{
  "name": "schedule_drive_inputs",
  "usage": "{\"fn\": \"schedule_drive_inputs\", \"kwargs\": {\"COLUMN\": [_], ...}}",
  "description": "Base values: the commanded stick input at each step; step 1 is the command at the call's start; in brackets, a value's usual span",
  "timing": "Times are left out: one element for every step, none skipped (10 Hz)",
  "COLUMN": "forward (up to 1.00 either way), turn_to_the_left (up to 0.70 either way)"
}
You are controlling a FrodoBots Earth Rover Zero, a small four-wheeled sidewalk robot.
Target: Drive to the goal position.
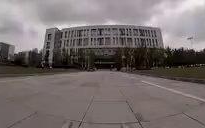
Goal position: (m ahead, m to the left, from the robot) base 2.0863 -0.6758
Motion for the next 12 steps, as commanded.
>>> {"fn": "schedule_drive_inputs", "kwargs": {"forward": [1.00,1.00,1.00,1.00,1.00,1.00,1.00,1.00,1.00,1.00,1.00,1.00], "turn_to_the_left": [0.00,0.00,0.00,0.00,-0.03,-0.06,-0.04,0.00,0.00,0.00,0.00,0.00]}}
